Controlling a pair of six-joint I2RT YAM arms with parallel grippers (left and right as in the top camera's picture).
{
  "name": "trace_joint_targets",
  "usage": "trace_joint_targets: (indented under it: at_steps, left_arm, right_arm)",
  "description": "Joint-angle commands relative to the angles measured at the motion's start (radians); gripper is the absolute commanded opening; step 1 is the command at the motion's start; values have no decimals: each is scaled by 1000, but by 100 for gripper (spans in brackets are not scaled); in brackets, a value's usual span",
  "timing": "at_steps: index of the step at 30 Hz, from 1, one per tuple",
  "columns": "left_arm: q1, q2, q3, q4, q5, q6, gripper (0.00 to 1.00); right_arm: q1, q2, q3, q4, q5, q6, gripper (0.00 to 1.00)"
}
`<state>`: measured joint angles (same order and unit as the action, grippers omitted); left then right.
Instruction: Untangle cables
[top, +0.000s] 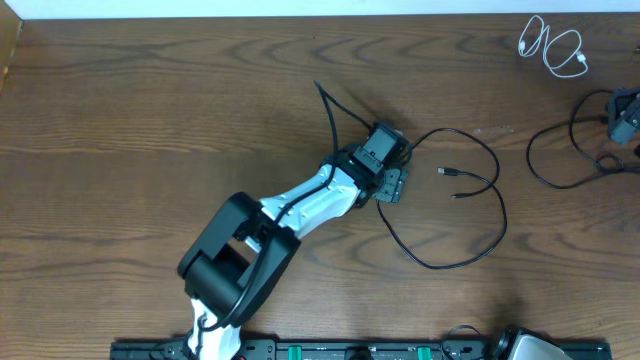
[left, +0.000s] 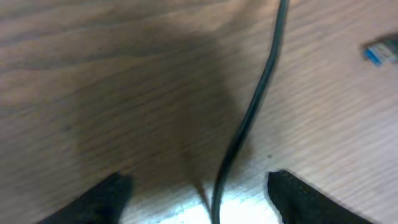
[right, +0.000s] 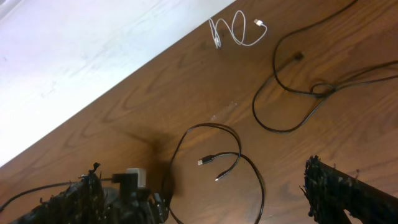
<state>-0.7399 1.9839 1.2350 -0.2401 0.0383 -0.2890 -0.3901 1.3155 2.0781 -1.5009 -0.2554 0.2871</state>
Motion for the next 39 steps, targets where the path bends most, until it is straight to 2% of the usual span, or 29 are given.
trace_joint_targets:
  at_steps: [1, 4, 5, 6, 13, 19, 21, 23, 27, 33, 39]
  left_arm:
    - [3, 34, 10, 2, -39, -5, 55]
    - [3, 34, 10, -5, -40, -4, 29]
    - [9, 22, 10, -6, -58, -4, 13]
    - [13, 14, 10, -10, -72, -5, 8]
    - [87, -93, 10, -95, -237, -5, 8]
    - [245, -195, 10, -168, -248, -36, 8]
    - [301, -220, 10, -183, -199, -46, 8]
    - [348, -235, 10, -190, -85, -46, 8]
    - [396, -233, 10, -209, 37, -47, 8]
    - [372, -232, 10, -215, 238, -46, 8]
    - [304, -232, 10, -219, 249, -50, 9]
  right_arm:
    - [6, -6, 0, -3, -6, 11, 99]
    - [6, -6, 0, -3, -6, 11, 99]
    - [6, -6, 0, -3, -6, 11, 99]
    - [6, -6, 0, -3, -6, 11, 99]
    - [6, -6, -39, 1, -8, 12, 95]
    - [6, -6, -172, 50, -66, 11, 97]
    - [12, -6, -232, 81, -101, 11, 98]
    - [29, -6, -295, 120, -123, 11, 99]
    - [99, -6, -434, 212, -125, 11, 99]
    - [246, -6, -657, 393, -125, 0, 99]
    - [358, -6, -839, 515, -125, 25, 99]
